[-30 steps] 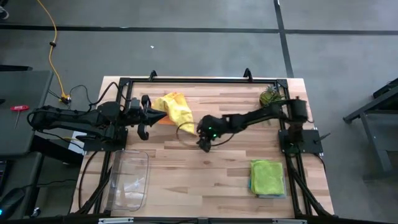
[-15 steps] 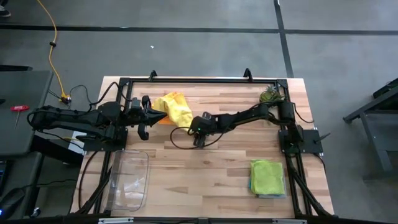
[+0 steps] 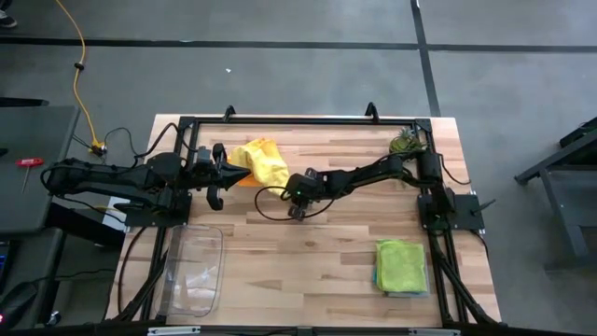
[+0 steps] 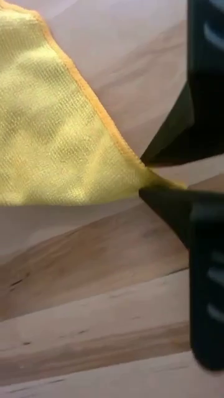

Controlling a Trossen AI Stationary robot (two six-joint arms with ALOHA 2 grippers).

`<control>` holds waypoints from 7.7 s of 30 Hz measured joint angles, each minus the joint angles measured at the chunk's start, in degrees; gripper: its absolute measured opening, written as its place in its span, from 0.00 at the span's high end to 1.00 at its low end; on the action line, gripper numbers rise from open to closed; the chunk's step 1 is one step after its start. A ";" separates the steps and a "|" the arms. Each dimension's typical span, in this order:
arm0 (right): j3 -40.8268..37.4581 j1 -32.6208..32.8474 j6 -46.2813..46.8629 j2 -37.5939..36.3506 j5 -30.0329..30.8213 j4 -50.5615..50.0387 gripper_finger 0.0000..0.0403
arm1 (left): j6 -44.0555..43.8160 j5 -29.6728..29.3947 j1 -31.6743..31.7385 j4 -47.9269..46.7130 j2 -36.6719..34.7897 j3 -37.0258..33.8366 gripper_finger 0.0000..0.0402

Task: Fold microfiber towels
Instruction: Fold the yellow microfiber cloth

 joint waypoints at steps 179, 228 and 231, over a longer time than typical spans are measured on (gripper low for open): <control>-2.06 -15.59 14.48 -3.78 -5.96 -8.72 0.41 | -27.34 2.49 -13.07 -8.00 59.77 13.22 1.00; -1.49 -1.95 14.84 -21.95 -1.24 -22.38 1.00 | -12.39 -7.65 -1.50 -17.19 30.96 13.26 1.00; -1.49 1.25 18.08 -18.72 -1.88 -22.45 1.00 | -12.40 -7.61 -1.64 -18.01 30.99 13.26 1.00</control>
